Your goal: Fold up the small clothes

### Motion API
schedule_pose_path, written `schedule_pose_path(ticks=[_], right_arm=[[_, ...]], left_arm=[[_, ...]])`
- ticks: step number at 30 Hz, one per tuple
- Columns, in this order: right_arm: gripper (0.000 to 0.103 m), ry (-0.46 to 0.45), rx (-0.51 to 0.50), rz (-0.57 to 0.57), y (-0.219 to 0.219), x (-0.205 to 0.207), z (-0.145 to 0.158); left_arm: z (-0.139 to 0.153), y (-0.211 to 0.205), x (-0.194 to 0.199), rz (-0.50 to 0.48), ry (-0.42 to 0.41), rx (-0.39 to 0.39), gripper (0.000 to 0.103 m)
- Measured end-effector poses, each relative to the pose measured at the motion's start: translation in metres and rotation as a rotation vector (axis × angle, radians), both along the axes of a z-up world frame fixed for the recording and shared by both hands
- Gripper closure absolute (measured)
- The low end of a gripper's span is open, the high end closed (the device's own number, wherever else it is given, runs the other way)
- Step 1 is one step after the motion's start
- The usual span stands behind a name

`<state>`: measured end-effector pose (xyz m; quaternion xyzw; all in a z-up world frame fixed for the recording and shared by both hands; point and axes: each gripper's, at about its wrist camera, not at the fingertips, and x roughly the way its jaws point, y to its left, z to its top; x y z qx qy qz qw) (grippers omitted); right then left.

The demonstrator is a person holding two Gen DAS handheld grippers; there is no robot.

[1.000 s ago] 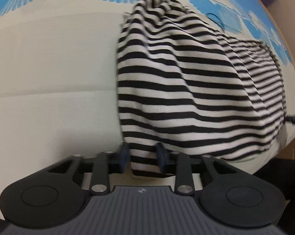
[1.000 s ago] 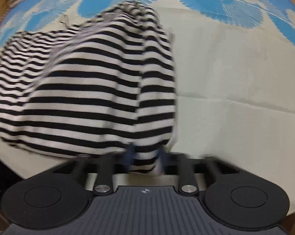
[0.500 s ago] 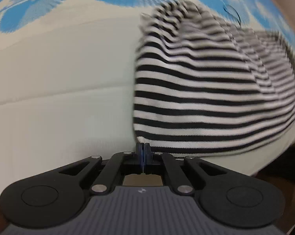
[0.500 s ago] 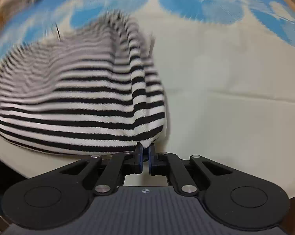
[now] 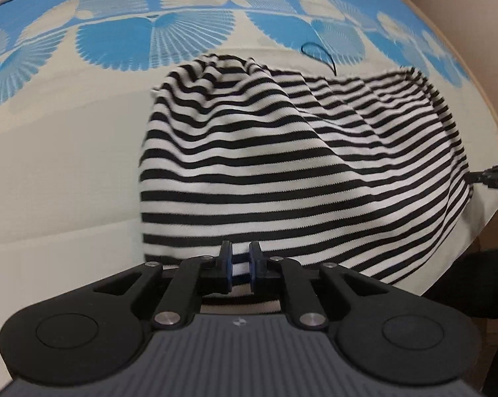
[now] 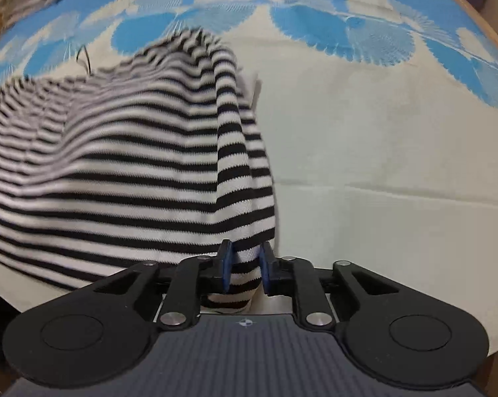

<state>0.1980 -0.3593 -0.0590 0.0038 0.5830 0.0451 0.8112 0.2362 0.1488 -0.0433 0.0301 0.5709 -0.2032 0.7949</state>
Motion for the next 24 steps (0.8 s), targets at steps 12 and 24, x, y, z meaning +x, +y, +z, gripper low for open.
schedule_pose_path(ticks=[12, 24], right_arm=[[0.075, -0.334, -0.007, -0.127, -0.002, 0.016, 0.034], [0.066, -0.395, -0.040, -0.110, 0.041, 0.082, 0.017]], left_arm=[[0.021, -0.020, 0.045, 0.170, -0.131, -0.092, 0.087], [0.007, -0.056, 0.099, 0.336, -0.143, -0.110, 0.074]])
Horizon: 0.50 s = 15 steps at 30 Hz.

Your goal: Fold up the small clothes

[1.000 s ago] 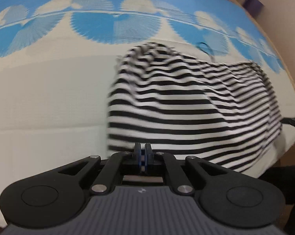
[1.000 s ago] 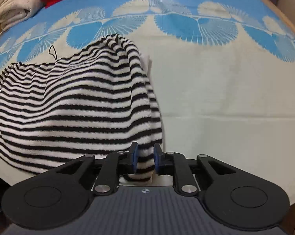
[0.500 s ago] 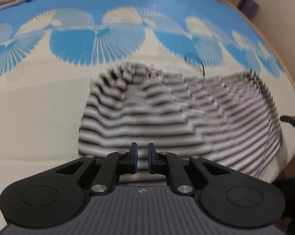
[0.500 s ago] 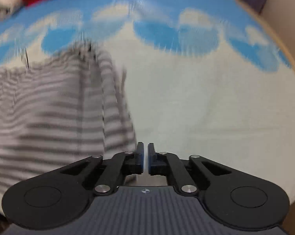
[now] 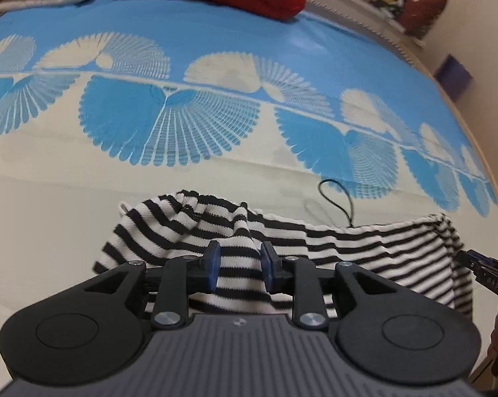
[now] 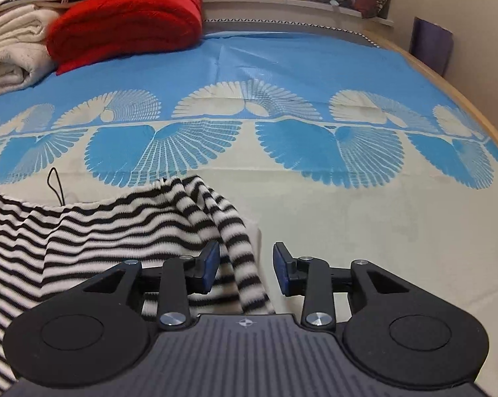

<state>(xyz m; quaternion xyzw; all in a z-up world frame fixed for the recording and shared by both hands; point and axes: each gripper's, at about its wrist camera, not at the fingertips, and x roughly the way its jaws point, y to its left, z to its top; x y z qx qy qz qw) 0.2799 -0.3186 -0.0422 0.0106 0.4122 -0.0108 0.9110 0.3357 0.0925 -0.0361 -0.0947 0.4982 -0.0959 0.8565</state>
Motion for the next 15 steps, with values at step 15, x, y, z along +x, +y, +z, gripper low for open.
schedule_pose_path(ticks=[15], right_arm=[[0.102, -0.206, 0.064, -0.207, -0.020, 0.032, 0.020]], left_arm=[[0.013, -0.010, 0.028, 0.068, -0.208, -0.082, 0.102]])
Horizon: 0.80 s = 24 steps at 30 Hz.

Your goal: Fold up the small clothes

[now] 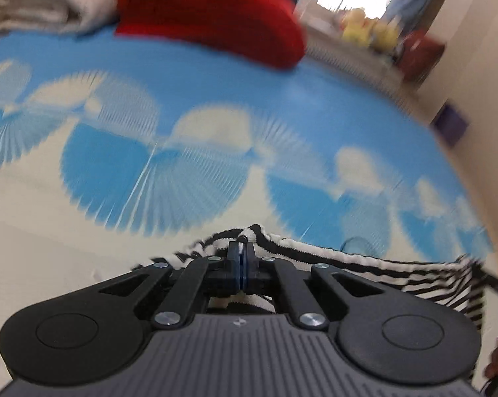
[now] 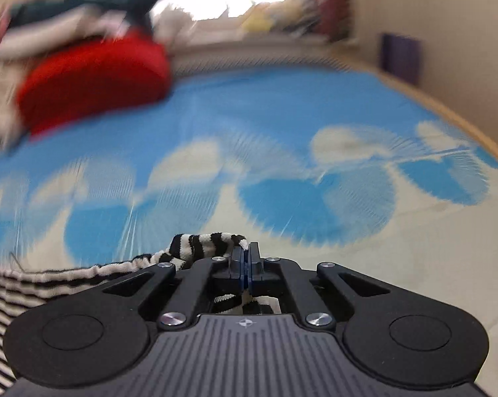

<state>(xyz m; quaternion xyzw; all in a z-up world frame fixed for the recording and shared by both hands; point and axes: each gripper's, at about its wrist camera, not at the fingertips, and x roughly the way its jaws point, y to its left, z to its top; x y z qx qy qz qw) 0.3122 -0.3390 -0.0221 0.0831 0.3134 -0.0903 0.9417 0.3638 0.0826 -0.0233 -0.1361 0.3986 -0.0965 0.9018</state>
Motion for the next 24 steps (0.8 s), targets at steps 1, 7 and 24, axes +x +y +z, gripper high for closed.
schedule_pose_path(ticks=[1, 7, 24], right_arm=[[0.102, 0.021, 0.002, -0.004, 0.000, 0.003, -0.003], [0.071, 0.186, 0.000, 0.040, 0.013, 0.010, -0.021], [0.057, 0.343, 0.025, 0.310, 0.039, -0.017, -0.026]], left_arm=[[0.001, -0.003, 0.000, -0.003, -0.006, 0.008, 0.101], [-0.012, 0.006, 0.001, -0.017, 0.116, 0.086, 0.081], [-0.033, 0.063, -0.019, 0.029, 0.232, 0.295, 0.082]])
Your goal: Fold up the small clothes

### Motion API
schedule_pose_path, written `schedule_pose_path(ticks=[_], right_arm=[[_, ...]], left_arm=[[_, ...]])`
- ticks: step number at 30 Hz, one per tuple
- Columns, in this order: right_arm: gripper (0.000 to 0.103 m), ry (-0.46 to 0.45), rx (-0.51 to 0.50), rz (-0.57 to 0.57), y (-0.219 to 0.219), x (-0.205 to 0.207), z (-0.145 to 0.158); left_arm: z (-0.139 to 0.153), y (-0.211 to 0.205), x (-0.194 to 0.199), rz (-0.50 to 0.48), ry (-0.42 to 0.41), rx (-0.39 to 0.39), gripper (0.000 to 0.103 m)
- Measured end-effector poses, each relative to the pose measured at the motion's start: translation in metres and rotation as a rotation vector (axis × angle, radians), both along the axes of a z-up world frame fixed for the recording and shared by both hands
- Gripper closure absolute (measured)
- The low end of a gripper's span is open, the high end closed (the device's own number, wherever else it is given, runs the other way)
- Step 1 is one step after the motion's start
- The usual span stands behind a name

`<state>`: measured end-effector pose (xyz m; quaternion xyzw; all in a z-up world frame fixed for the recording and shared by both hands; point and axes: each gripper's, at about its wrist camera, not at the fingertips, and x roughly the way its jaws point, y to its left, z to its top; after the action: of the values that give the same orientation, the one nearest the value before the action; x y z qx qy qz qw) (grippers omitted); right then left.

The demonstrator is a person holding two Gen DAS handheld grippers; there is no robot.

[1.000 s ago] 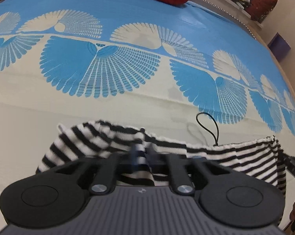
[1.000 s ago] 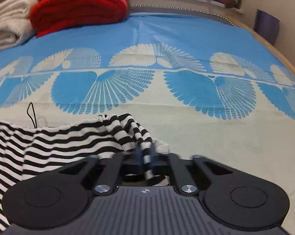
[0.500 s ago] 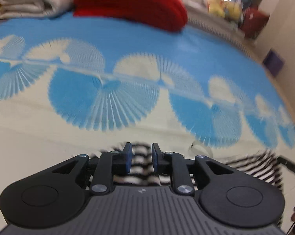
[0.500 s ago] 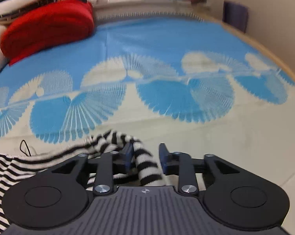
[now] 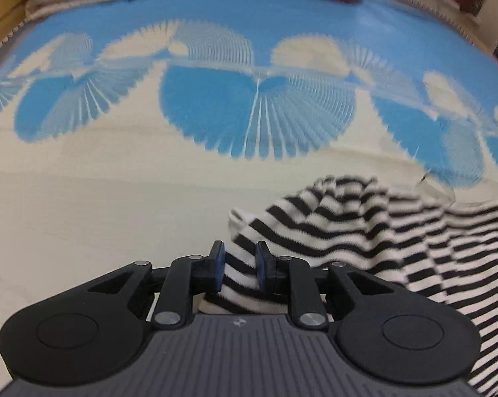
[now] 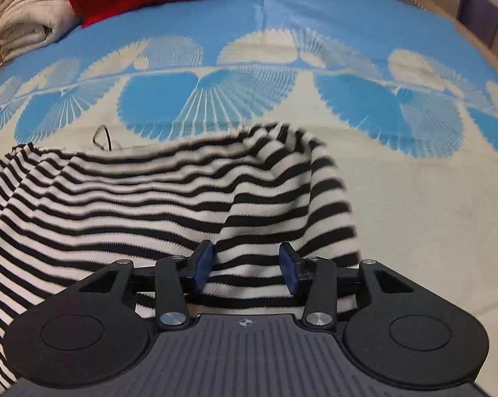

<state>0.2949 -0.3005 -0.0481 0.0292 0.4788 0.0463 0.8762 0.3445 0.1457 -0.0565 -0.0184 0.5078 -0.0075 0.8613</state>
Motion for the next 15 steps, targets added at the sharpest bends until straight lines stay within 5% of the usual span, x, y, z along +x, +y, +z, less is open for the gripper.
schedule_pose_path(ticks=[4, 8, 13, 15], right_arm=[[0.057, -0.047, 0.076, -0.007, -0.016, -0.019, 0.024], [0.054, 0.057, 0.087, 0.085, -0.030, -0.038, 0.019], [0.054, 0.261, -0.075, 0.173, -0.028, -0.068, -0.015], [0.054, 0.278, -0.121, 0.178, -0.028, -0.075, -0.021]], left_arm=[[0.032, -0.002, -0.024, -0.117, -0.067, -0.116, 0.082], [0.035, -0.017, -0.049, -0.327, -0.016, -0.195, 0.079], [0.005, -0.046, -0.078, -0.501, 0.110, -0.095, 0.079], [-0.010, -0.055, -0.084, -0.524, 0.156, -0.002, 0.079]])
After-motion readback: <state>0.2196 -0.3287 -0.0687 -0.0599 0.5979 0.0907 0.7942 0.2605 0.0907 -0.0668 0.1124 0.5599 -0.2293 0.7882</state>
